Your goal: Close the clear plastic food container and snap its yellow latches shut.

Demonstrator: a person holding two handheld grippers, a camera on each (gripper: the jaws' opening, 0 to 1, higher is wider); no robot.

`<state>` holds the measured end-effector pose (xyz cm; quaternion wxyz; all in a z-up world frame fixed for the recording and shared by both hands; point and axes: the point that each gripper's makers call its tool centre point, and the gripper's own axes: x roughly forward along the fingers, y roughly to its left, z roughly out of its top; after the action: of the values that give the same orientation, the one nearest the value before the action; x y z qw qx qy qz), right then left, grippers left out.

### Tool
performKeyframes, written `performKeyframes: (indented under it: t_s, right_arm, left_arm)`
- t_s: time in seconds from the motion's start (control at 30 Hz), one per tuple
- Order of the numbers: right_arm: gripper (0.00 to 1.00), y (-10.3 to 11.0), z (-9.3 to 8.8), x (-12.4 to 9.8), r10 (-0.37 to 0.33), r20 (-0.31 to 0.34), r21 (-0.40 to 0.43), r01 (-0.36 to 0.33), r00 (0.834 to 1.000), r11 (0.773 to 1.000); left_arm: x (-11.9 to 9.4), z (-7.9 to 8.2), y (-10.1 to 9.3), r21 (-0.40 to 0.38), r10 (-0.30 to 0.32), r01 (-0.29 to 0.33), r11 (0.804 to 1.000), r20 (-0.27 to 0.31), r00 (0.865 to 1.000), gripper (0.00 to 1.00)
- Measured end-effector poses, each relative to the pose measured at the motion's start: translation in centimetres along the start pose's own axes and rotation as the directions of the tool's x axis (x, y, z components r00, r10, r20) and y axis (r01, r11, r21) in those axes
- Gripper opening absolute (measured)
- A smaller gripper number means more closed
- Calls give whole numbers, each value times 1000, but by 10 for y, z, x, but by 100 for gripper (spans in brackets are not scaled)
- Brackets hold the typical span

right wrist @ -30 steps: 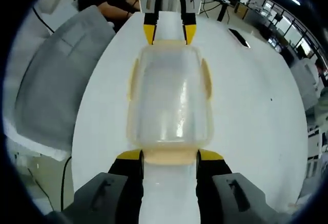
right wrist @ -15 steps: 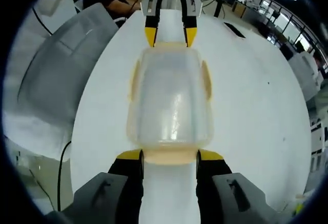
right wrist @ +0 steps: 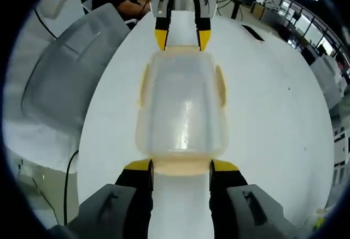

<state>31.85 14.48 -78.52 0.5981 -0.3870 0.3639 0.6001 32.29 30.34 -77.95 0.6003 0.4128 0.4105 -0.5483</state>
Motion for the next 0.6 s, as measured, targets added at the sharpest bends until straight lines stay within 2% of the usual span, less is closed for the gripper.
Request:
performKeyframes:
  t_s: [0.3,0.4,0.47,0.5,0.6]
  right_arm:
    - [37,5,-4,4,21,-4,46,-21,1000,999]
    - [38,10,-7,5,43,15,131,-45,999,990]
    - [43,14,-16,7,67,-10,162,-64,998,985]
    - [46,14,-23,9,62,-32,174,-55,998,983]
    - [50,13,-38,11,42,-71,180,-29,997,983]
  left_arm:
    - [8,-4,-5,-1,-2,2,1000,-17,1000,33]
    - [11,-16,-2,5,40,-39,999,-71,997,33]
    - [13,-23,-2,5,49,-49,999,-88,995,38]
    - [14,-27,-2,-8,53,-54,999,-96,994,44]
    - [12,-38,-4,-79,46,-54,995,-105,993,55]
